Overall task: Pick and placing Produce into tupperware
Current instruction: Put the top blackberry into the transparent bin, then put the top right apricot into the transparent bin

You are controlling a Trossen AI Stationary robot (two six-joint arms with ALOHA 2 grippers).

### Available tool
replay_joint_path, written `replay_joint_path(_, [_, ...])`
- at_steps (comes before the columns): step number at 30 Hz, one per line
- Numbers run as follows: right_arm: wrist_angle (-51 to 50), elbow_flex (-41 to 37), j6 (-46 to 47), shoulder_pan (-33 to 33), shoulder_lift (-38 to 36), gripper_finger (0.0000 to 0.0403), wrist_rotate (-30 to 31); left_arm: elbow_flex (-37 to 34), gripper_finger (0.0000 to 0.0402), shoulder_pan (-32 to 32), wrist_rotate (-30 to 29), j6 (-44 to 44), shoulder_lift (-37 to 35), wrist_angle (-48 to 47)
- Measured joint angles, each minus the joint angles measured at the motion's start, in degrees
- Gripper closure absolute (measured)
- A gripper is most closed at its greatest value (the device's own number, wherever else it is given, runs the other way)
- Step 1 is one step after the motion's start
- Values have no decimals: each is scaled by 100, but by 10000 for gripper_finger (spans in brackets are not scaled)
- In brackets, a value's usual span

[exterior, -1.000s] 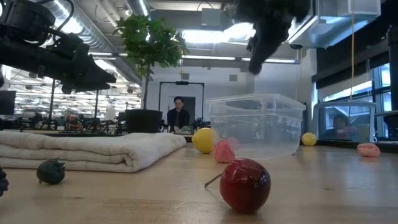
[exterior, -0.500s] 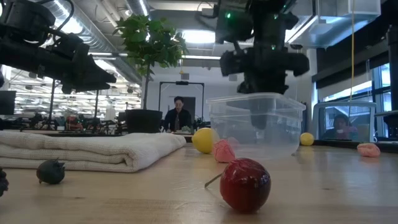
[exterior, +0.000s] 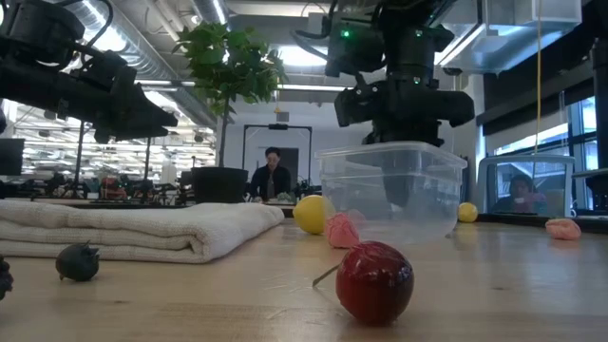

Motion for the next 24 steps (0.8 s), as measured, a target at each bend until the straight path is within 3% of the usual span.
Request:
replay_joint_path(9, [-114, 27, -141, 0, 0, 235, -11, -2, 174, 0, 0, 0, 0, 0])
replay_joint_path(14, [-1217, 532, 26, 0, -108, 227, -17, -1, 174, 2, -2, 0, 0, 0])
replay_joint_path(24, [-2103, 560, 1687, -2, -1765, 226, -5, 0, 174, 2, -2, 0, 0, -2])
